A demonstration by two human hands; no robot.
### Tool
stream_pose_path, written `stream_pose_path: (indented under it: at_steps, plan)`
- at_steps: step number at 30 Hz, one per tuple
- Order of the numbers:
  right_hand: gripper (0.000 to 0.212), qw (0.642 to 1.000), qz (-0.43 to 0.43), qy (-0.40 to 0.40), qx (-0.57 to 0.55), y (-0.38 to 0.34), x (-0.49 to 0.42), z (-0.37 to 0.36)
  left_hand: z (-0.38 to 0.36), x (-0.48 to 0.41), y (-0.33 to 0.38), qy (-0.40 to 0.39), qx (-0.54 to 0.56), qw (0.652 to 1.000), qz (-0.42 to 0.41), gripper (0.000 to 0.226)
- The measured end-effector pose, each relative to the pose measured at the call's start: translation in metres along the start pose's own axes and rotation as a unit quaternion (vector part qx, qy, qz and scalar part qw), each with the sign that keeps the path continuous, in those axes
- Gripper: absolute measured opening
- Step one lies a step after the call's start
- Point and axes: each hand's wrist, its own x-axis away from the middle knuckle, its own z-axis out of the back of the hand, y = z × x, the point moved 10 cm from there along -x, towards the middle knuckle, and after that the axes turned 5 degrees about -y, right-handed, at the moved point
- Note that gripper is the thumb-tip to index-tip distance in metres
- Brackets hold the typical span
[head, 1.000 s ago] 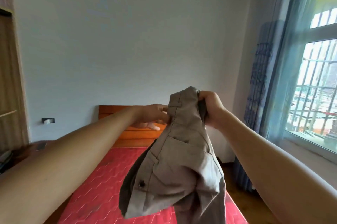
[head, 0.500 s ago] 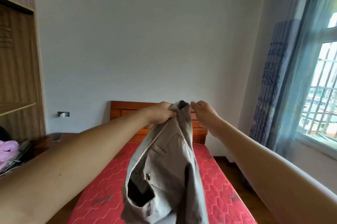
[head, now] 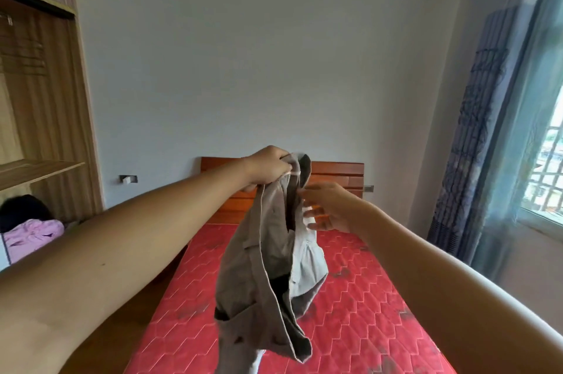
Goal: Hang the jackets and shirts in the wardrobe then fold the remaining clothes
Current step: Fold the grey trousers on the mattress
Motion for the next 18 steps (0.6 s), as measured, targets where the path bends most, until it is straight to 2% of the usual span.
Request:
stream_pose_path:
  at_steps: [3, 6, 7, 9, 10, 12, 14, 16, 18]
  plan:
    - [0.039, 0.988, -0.024, 0.024, 0.149, 0.017, -0.004, -0.013, 0.016, 0.001, -0.005, 0.038, 0.021, 0.999, -0.005, 0.017]
    - [0.081, 0.982, 0.024, 0.073, 0.17, 0.016, -0.019, -0.026, 0.019, 0.002, -0.006, 0.045, 0.027, 0.999, -0.014, 0.013]
    - [0.079, 0.97, 0.043, 0.085, 0.222, 0.015, -0.023, -0.031, 0.019, 0.003, -0.007, 0.042, 0.028, 0.999, -0.017, 0.011]
    - [0.049, 0.925, 0.066, 0.119, 0.355, 0.016, -0.021, -0.032, 0.02, 0.004, -0.009, 0.034, 0.038, 0.998, -0.023, 0.007]
    - [0.037, 0.906, 0.068, 0.132, 0.396, 0.019, -0.017, -0.028, 0.022, 0.007, -0.011, 0.028, 0.043, 0.998, -0.025, 0.009]
    - [0.026, 0.882, 0.04, 0.148, 0.445, 0.03, -0.016, -0.007, 0.028, 0.014, -0.02, -0.001, 0.012, 1.0, -0.02, 0.025]
    - [0.023, 0.866, 0.016, 0.161, 0.474, 0.031, -0.015, 0.017, 0.028, 0.023, -0.038, -0.063, -0.126, 0.99, 0.006, 0.038]
    - [0.019, 0.847, 0.03, 0.168, 0.504, 0.016, -0.016, 0.031, 0.023, 0.034, -0.065, -0.128, -0.28, 0.95, 0.042, 0.035]
    - [0.02, 0.821, 0.054, 0.168, 0.543, -0.004, -0.017, 0.033, 0.026, 0.04, -0.091, -0.138, -0.351, 0.924, 0.067, 0.03]
